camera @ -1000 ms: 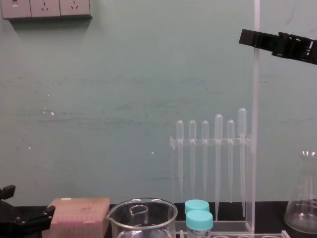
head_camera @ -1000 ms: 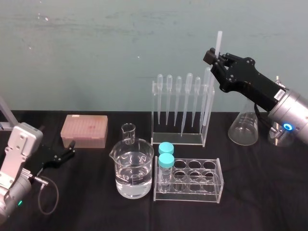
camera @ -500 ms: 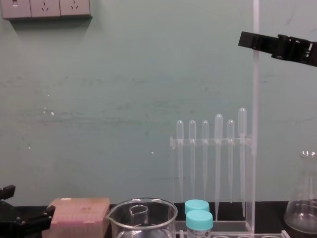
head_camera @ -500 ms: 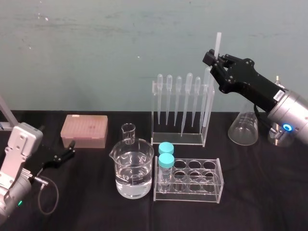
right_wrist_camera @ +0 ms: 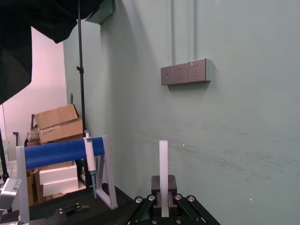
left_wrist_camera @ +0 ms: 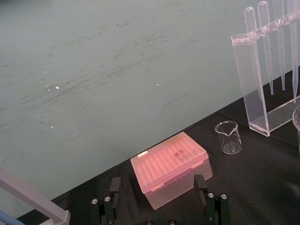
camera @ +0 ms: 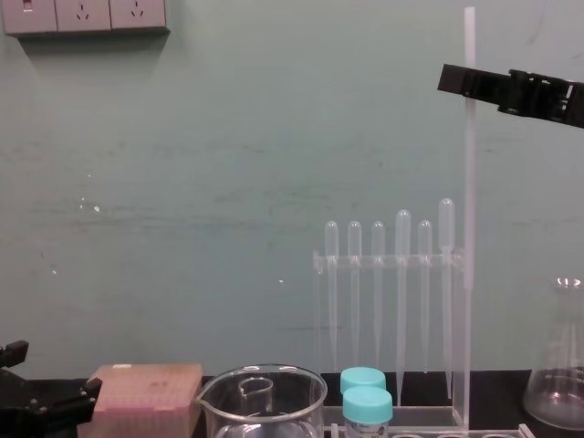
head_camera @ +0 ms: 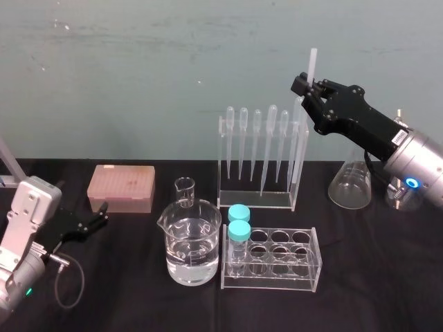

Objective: Pick up the stirring rod with one hand, then place it down.

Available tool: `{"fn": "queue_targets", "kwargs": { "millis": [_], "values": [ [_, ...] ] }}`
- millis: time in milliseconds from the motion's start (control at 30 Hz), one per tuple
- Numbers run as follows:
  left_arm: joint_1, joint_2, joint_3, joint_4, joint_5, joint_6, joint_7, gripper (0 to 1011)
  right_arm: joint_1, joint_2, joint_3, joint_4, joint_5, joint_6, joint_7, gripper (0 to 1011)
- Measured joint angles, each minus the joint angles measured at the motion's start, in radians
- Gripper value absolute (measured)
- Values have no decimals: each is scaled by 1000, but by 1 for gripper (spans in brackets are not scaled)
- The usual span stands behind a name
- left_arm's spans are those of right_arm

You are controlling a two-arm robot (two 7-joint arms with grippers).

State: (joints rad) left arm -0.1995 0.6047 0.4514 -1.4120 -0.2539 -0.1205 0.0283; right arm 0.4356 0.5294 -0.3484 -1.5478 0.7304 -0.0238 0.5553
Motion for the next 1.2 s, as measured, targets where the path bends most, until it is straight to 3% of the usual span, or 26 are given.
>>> {"fn": "queue_targets", "kwargs": {
  "millis": [1200],
  "values": [
    [0,0,0,0,0,0,0,1000,17,-7,-15,25,-4,6,9,70]
  ]
}}
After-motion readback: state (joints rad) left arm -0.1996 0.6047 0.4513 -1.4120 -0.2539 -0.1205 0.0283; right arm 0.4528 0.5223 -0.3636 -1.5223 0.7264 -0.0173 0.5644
